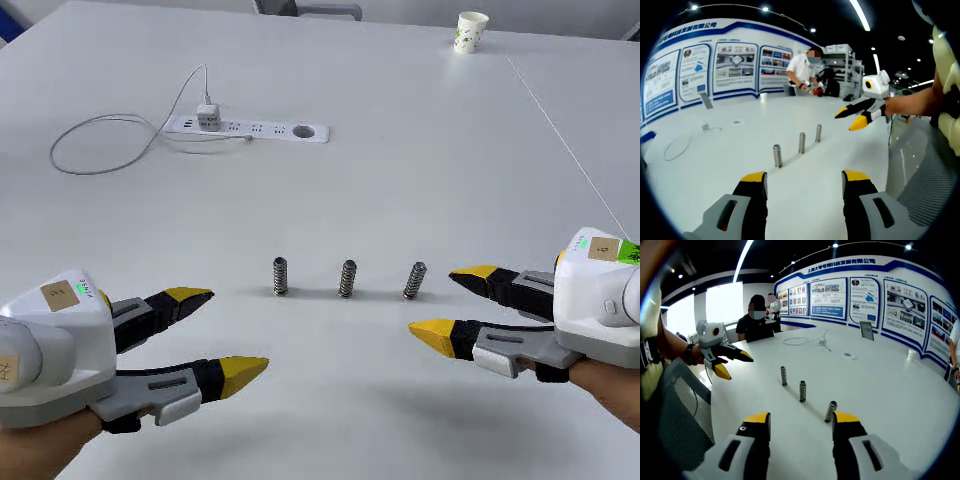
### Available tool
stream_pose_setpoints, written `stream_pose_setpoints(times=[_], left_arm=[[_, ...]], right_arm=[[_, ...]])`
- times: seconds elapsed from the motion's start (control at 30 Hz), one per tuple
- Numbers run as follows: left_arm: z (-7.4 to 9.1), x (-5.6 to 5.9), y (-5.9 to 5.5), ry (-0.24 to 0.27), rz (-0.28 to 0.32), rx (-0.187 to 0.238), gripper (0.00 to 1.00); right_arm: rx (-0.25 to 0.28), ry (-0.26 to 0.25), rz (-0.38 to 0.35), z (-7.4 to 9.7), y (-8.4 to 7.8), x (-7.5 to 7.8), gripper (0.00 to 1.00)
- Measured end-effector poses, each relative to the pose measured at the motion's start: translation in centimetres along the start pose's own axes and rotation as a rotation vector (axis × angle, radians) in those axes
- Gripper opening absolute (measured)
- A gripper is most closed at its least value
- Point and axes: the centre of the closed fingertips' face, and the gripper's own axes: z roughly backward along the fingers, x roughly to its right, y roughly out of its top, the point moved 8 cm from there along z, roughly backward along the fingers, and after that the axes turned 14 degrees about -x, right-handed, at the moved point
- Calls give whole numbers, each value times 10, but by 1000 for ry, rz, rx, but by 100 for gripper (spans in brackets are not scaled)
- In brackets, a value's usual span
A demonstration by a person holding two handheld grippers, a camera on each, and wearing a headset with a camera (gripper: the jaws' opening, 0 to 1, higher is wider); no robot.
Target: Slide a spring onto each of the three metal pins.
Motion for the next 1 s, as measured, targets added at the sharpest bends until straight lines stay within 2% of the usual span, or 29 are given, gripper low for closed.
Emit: stream_pose_setpoints(times=[0.33,1.0], left_arm=[[-2,1,-4,-4,-10,-19,64],[-1,0,-3,0,-4,-14,66]], right_arm=[[-10,12,9,-1,-4,-1,56],[9,17,9,-3,-4,0,59]])
